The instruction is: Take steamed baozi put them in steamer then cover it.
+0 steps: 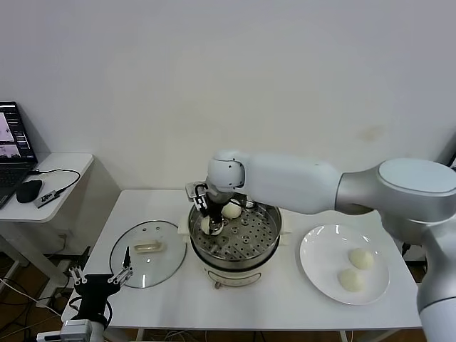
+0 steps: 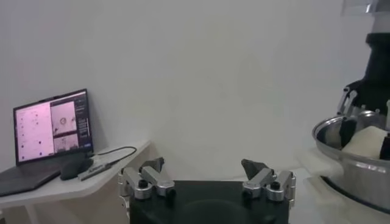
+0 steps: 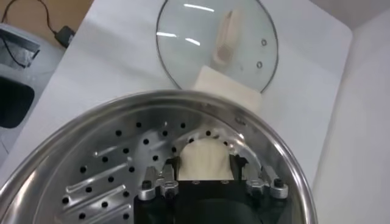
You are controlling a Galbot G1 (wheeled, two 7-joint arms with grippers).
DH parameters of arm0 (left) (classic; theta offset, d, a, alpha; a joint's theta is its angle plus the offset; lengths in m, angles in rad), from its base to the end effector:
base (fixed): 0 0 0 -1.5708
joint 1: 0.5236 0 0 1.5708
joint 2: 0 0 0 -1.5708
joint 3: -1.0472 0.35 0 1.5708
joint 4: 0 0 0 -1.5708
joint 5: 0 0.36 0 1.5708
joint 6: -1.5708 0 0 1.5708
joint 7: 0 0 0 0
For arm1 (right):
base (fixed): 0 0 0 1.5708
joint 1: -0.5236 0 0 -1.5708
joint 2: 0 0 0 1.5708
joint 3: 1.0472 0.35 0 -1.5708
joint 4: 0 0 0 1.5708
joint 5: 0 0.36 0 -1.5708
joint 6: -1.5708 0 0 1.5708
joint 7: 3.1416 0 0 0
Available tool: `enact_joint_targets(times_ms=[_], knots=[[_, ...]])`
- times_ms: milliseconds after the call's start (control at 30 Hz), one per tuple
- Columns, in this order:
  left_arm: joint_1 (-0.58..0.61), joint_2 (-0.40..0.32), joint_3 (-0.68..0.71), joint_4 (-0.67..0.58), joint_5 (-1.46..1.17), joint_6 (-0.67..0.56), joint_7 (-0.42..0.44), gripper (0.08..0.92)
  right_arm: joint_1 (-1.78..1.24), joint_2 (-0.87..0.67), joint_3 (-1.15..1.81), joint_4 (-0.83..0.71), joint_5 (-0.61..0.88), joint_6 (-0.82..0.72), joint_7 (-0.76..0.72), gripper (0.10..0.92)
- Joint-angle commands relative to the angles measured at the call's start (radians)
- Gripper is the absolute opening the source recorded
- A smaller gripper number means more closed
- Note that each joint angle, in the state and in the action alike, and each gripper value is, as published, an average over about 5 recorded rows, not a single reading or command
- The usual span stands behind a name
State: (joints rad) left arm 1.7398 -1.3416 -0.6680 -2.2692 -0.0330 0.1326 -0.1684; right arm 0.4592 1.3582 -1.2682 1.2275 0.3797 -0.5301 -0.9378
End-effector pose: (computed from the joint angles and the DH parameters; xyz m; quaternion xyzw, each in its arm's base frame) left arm 0.1420 0.0656 -0.2561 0.0730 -0.9888 -0.1223 0.0449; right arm 0.5245 0.2239 -0.1083 0.5865 -0.4930 0.5753 0.2864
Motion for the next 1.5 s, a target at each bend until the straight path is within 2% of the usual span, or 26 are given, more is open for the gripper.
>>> enact_joint_targets(times_ms=[33, 167, 433, 533, 700, 1000, 1267, 1500], knots=[[0.000, 0.000, 0.001, 0.001, 0.000, 0.000, 0.000, 0.823, -0.017, 0.024, 0.002, -0.027, 0.003, -0.016, 0.004, 0.535], [0.000, -0.001, 0.003, -0.001, 0.001, 0.001, 0.000, 0.823, -0.011, 0.015, 0.004, -0.021, 0.001, -0.024, 0.003, 0.552], [0.002, -0.003, 0.007, -0.005, 0.003, 0.001, 0.000, 0.823, 0.047, -0.046, 0.012, 0.041, 0.013, -0.027, -0.026, 0.758], [0.001, -0.002, 0.009, -0.009, 0.004, 0.002, 0.000, 0.823, 0.086, -0.097, 0.006, 0.087, 0.018, -0.022, -0.041, 0.810], [0.002, 0.004, 0.015, -0.014, 0.004, 0.004, 0.001, 0.823, 0.149, -0.227, 0.004, 0.176, 0.018, 0.002, -0.069, 0.822], [0.003, 0.023, 0.018, -0.011, 0.002, 0.004, 0.002, 0.823, 0.238, -0.552, -0.009, 0.381, -0.025, 0.112, -0.139, 0.823], [-0.010, 0.031, 0.038, 0.007, 0.004, 0.004, 0.003, 0.823, 0.175, -0.874, 0.004, 0.489, -0.157, 0.230, -0.192, 0.823], [-0.016, 0.043, 0.043, 0.035, 0.003, 0.002, 0.006, 0.823, 0.021, -1.037, 0.042, 0.531, -0.272, 0.262, -0.189, 0.823]])
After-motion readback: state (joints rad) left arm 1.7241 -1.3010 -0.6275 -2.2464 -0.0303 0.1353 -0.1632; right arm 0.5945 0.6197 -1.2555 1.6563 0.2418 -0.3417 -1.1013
